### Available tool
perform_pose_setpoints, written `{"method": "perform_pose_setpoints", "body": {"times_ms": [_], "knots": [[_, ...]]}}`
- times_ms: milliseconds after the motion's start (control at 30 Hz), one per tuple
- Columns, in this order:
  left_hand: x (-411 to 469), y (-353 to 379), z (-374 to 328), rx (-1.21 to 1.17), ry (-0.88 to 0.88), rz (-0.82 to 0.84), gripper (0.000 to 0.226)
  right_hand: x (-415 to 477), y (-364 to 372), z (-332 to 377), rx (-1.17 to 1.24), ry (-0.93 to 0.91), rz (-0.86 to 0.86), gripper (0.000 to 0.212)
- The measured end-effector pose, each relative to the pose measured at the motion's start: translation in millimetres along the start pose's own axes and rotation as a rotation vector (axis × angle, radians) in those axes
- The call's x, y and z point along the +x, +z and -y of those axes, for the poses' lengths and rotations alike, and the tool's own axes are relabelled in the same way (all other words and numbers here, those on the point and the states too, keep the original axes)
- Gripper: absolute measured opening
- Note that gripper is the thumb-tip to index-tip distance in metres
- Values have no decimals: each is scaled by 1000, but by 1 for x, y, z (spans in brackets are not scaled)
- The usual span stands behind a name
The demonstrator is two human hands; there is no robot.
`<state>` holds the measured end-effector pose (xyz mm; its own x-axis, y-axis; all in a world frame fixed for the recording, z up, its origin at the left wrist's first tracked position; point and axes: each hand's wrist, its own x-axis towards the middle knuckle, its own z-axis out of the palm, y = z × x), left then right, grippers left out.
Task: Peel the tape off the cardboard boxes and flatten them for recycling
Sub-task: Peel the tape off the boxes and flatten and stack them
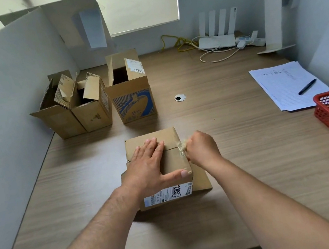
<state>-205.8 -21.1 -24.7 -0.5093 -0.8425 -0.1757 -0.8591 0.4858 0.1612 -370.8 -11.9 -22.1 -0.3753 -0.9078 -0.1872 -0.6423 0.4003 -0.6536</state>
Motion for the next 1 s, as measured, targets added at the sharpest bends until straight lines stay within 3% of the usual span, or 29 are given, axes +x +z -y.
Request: {"method": "perform_pose_setpoints", "body": {"times_ms": [67, 200, 233, 300, 400, 633, 733, 867, 933, 1000], "knots": [[-3, 7, 3, 29, 4, 31, 135, 1, 9, -13, 319, 167, 96, 27], [-6, 25, 11, 67, -18, 53, 139, -2, 17, -24, 490, 180, 137, 29], [-6, 28, 13, 63, -26, 51, 140, -2, 18, -22, 464, 146, 134, 27], [-4, 30, 13, 56, -35, 49, 143, -4, 20, -15, 182, 61, 128, 31], [-3, 32, 13, 44, -49, 45, 147, -7, 28, -8, -205, -28, 54, 63], [-4, 33, 15, -2, -61, 52, 148, -7, 39, -3, -387, -279, -121, 24], [-5, 33, 16, 7, -64, 41, 146, -2, 38, -11, -174, -172, -78, 24], [-5, 34, 19, 6, -38, 54, 141, 6, 45, -28, 369, 38, -37, 20], [-4, 35, 20, 6, -34, 54, 125, 4, 45, -33, 612, 119, 5, 20], [-4, 35, 21, 6, -55, 58, 95, 2, 42, -35, 689, 114, 35, 18]]}}
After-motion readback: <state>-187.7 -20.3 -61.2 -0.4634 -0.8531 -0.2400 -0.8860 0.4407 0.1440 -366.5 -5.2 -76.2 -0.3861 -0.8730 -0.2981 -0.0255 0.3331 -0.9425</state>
